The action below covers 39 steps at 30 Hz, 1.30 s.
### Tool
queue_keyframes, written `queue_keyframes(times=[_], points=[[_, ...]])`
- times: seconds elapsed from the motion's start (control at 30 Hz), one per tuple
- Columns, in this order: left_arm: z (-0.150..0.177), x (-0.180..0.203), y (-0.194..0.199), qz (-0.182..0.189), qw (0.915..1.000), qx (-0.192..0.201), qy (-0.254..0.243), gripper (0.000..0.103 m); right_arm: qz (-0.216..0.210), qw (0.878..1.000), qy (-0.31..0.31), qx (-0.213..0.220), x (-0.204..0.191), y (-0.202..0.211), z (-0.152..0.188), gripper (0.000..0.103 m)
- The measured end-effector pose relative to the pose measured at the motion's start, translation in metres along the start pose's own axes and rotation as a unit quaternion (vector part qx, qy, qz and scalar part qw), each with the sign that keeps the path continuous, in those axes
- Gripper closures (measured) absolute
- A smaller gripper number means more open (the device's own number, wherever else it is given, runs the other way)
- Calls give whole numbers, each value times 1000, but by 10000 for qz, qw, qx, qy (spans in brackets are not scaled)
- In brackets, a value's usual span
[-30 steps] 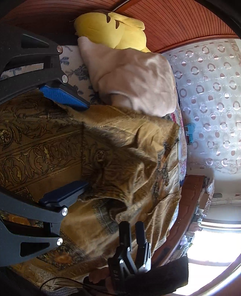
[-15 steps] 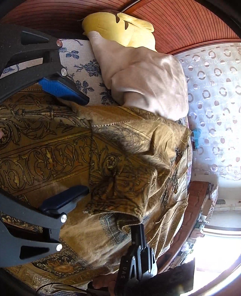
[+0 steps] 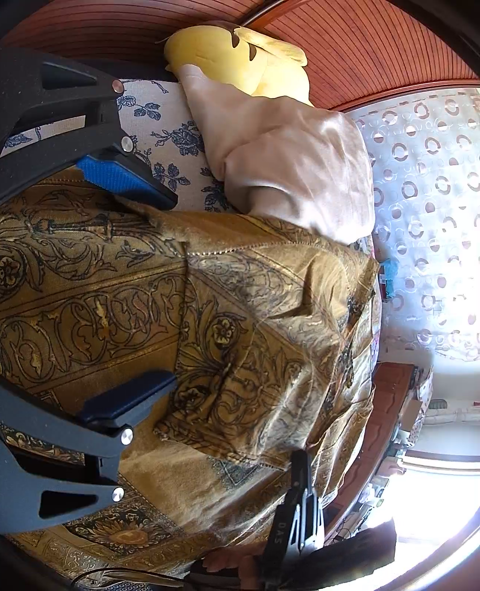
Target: Fold small clothes
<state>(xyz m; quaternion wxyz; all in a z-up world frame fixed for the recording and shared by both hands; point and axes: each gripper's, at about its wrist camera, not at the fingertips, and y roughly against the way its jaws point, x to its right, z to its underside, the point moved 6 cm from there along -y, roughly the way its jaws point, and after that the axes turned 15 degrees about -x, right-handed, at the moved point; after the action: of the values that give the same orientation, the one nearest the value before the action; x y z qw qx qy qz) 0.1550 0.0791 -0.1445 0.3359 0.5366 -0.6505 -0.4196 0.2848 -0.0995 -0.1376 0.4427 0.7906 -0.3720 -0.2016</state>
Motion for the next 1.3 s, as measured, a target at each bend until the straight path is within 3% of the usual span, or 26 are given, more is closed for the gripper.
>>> queue_keyframes(times=[0.13,0.23,0.4,0.57,0.67,0.9,1.0,1.07,1.13,1.3], points=[[2,-3,5,55,9999,-90,40,16,-150,9998,-68,80,-7,5,3,103],[2,-9,23,334,9991,198,163,23,-134,9997,61,201,-11,11,6,102],[1,-23,43,188,9982,487,299,42,-210,9990,111,367,-15,27,19,100],[-4,-35,44,7,9970,580,518,42,-279,9979,-11,579,-8,51,39,100],[-8,-30,49,85,9956,767,535,42,-291,9972,-147,679,5,67,54,96],[-22,10,60,109,9941,1046,268,42,70,9952,-605,767,54,103,100,86],[-30,38,59,266,9936,1092,94,42,263,9927,-895,771,77,119,128,75],[-36,57,56,389,9935,1073,-17,42,408,9896,-1158,754,94,127,147,56],[-43,79,49,487,9934,1025,-188,42,544,9860,-1413,696,110,133,164,47],[-60,129,34,694,9918,907,-569,42,796,9771,-1889,566,150,147,196,47]])
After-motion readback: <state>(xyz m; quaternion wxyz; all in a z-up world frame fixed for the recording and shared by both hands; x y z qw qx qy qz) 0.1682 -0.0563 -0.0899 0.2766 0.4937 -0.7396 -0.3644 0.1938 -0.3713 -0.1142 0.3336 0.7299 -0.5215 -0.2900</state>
